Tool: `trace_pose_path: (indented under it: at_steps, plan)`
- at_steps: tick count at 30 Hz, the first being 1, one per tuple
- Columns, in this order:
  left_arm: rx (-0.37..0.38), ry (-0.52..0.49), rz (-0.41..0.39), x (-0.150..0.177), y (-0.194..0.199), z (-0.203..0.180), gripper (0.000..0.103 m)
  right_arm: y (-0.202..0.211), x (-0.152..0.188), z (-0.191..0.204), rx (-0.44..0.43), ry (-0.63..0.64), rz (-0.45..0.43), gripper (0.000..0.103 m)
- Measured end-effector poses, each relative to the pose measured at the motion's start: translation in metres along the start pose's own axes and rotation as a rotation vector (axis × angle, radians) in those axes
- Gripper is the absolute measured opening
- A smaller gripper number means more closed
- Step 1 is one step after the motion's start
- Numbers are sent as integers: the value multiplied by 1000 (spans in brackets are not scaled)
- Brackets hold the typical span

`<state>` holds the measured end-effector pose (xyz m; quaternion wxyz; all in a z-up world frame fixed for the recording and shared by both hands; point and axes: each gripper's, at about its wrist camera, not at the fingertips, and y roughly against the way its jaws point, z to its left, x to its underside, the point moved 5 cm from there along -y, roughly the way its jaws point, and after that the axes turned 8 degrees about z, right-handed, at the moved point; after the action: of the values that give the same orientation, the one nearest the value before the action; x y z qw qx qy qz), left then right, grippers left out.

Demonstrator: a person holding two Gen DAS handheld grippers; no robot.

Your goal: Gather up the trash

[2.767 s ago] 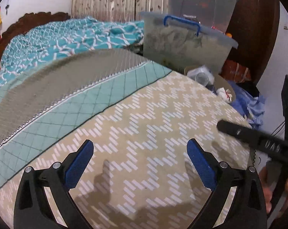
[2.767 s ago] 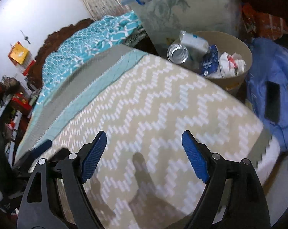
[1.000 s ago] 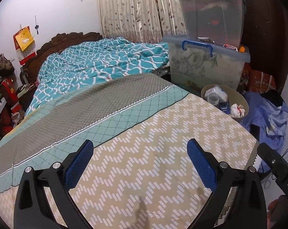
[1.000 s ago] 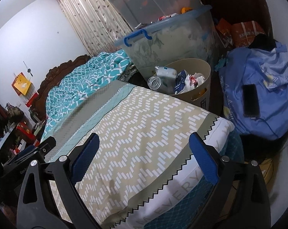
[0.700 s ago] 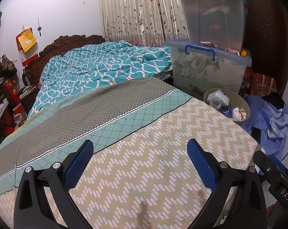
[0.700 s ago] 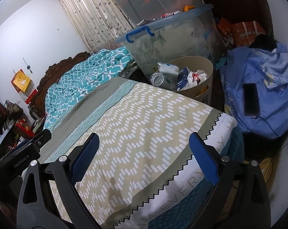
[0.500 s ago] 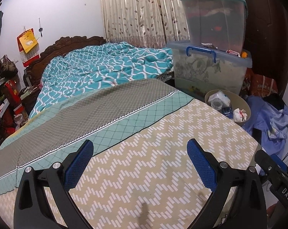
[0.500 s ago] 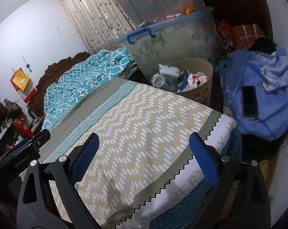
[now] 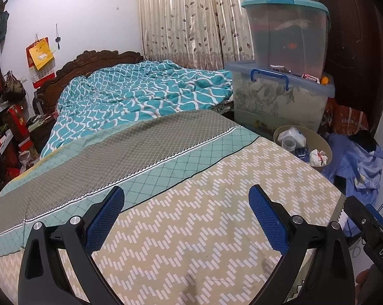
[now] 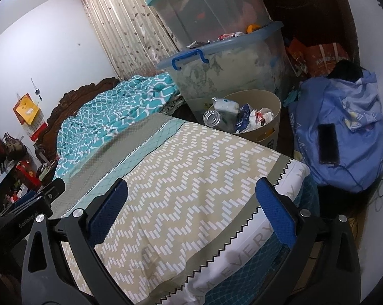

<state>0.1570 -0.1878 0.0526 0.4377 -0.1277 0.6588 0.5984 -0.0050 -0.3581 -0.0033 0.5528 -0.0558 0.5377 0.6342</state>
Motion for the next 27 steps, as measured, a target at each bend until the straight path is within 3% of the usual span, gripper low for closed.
trace_pose_path:
  at_steps: [12, 27]
  plan:
    - [31, 2, 13, 4, -1, 2, 94, 0, 5, -4, 0, -58, -14, 100]
    - [-11, 4, -27, 4, 4, 6, 94, -1, 7, -4, -21, -75, -10, 100]
